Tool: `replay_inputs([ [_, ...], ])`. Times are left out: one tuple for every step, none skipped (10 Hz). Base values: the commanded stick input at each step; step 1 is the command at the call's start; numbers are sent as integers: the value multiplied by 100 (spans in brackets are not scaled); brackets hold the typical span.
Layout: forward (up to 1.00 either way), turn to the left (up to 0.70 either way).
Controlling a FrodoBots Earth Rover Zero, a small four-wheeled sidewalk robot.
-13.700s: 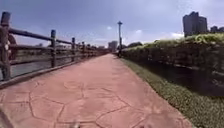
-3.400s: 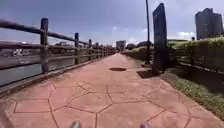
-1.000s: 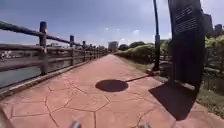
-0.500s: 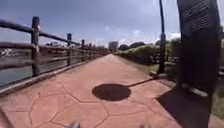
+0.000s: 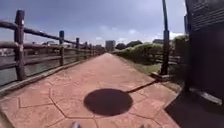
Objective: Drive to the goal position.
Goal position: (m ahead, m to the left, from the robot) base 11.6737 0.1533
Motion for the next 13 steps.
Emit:
replay_inputs([
  [70, 0],
  [70, 0],
  [70, 0],
  [70, 0],
  [70, 0],
  [70, 0],
  [70, 0],
  [70, 0],
  [70, -7],
  [70, -22],
  [70, -35],
  [70, -13],
  [70, 0],
])
